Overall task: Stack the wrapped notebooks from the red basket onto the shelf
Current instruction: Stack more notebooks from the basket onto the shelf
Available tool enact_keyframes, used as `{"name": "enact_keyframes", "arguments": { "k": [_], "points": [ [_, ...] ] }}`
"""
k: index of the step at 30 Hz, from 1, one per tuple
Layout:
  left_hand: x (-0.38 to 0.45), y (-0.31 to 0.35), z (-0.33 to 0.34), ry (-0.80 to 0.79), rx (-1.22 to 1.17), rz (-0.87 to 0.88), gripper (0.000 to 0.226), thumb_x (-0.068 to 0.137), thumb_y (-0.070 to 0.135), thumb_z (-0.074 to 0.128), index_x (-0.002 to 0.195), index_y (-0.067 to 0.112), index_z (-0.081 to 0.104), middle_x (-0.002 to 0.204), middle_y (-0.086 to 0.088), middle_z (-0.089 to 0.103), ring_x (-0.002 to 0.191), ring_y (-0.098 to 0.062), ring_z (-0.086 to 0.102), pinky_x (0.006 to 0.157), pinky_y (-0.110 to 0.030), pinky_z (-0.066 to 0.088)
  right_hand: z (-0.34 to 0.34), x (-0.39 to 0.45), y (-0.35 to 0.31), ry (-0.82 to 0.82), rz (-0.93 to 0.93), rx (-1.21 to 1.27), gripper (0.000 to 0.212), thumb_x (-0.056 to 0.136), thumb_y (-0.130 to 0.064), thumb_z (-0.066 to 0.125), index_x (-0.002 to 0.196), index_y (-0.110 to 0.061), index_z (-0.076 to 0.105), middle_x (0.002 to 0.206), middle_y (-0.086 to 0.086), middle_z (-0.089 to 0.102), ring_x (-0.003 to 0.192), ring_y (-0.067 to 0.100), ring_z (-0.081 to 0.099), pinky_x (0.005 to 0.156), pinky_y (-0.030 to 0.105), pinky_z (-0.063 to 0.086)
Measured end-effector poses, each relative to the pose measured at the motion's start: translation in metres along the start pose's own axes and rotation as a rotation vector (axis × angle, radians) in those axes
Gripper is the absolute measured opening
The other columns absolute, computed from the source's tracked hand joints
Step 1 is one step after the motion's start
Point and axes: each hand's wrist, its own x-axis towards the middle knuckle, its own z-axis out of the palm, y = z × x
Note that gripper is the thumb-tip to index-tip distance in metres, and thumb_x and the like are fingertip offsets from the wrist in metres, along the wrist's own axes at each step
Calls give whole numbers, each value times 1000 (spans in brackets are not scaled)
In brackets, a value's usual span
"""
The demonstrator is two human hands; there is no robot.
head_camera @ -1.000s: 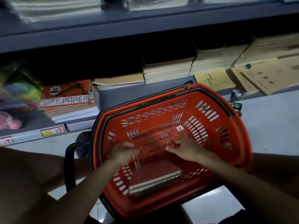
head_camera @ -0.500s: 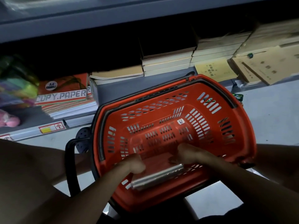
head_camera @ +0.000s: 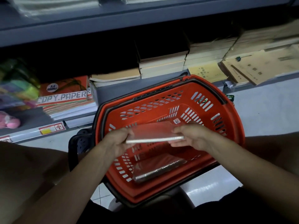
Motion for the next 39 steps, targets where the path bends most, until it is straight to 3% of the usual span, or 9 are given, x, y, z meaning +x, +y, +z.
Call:
{"name": "enact_keyframes", "arguments": {
  "k": [4,9,13,17,21,24,28,34,39],
  "points": [
    [-24,20,-2,-60,-40,186,13,88,-1,59,79,9,62,76,-8,58,67,-16,57,51,-24,54,-7,-46,-34,-11,-100,152,16,96,1,57,111,6,60,93,18,71,64,28,74,55,36,62],
    [-82,45,3,-190,-26,416,5,89,9,67,86,6,70,69,-5,61,56,-13,55,50,-21,53,-24,-108,-57,-3,-271,196,31,96,-5,60,122,12,56,117,26,68,72,30,76,57,35,61],
    [-121,47,4,-254,-39,550,16,89,10,67,99,0,74,86,-11,74,72,-16,68,53,-24,55,-28,-151,-59,75,-398,207,33,90,-6,67,115,14,57,111,30,67,79,37,75,57,35,60],
    [-144,53,1,-335,-106,686,31,90,4,63,120,9,67,114,-14,74,108,-30,70,91,-37,55,-23,-182,-54,142,-589,251,15,88,-9,69,96,-3,58,97,20,70,70,37,71,54,38,57],
    [-158,69,-6,-388,-100,857,44,86,9,62,129,16,61,127,-8,70,126,-27,60,115,-44,37,-9,-192,-55,103,-771,280,20,91,-10,65,106,-6,52,101,19,74,77,34,74,56,39,57],
    [-165,76,-16,-405,-127,926,48,83,9,63,130,18,61,128,-7,69,128,-25,58,116,-45,35,2,-191,-60,65,-868,291,22,95,-11,60,115,-14,50,105,17,75,86,37,74,64,42,59],
    [-167,87,-32,-367,-160,973,46,81,13,68,126,23,66,129,-5,68,126,-26,60,113,-48,38,19,-185,-72,43,-954,268,26,96,-9,58,120,-17,50,99,8,78,74,24,75,57,33,57],
    [-166,103,-57,-323,-208,1019,49,81,17,69,129,22,63,129,-2,69,123,-23,63,103,-41,50,44,-169,-102,-10,-1000,266,31,89,-13,62,119,-18,55,107,12,76,90,34,75,70,46,61],
    [-166,122,-77,-180,-241,1116,44,81,11,66,125,18,65,122,-4,73,118,-22,66,100,-36,53,72,-156,-132,-83,-1044,241,37,82,-18,65,118,-20,57,105,9,77,90,30,76,63,35,61]
  ]
}}
